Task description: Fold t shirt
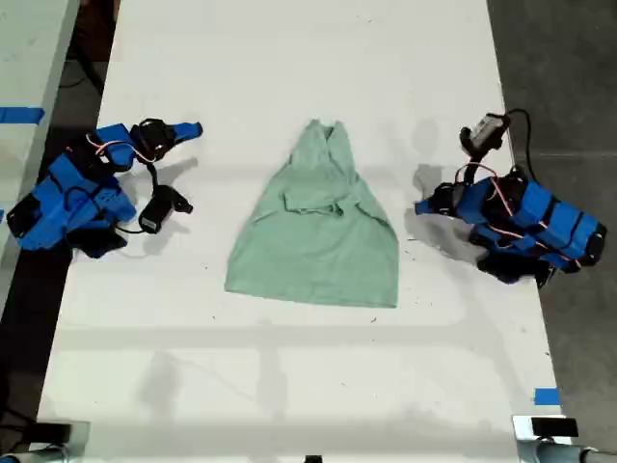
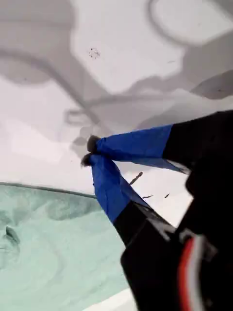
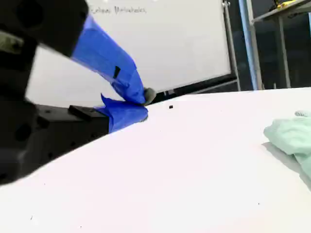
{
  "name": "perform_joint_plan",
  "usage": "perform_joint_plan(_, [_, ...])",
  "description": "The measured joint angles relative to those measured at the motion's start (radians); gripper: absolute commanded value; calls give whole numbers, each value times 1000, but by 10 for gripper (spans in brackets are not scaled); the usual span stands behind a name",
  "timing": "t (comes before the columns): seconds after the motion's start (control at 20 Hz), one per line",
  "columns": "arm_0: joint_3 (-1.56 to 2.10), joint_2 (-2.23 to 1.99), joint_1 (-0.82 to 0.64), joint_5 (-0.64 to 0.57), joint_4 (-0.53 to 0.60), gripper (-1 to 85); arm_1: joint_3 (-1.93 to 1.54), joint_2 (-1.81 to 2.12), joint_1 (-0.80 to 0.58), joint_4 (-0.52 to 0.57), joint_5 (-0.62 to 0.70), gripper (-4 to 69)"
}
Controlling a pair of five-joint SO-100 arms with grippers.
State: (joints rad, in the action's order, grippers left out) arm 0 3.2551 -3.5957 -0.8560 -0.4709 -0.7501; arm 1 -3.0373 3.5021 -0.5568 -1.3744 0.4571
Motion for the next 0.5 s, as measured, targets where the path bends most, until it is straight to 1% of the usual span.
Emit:
perform_joint_plan(0.05, [0,0,0,2,-6,-3,0,0,0,0,-5,29])
perform_joint_plan(0.15, [0,0,-12,37,-31,-3,0,0,14,0,-77,22])
perform_joint_plan(0.3, [0,0,-12,44,-35,-3,0,0,32,0,-163,20])
perform_joint_plan(0.45, [0,0,-15,44,-35,-3,0,0,31,21,-173,19])
perform_joint_plan(0.5, [0,0,-20,44,-35,-3,0,0,52,28,-186,14])
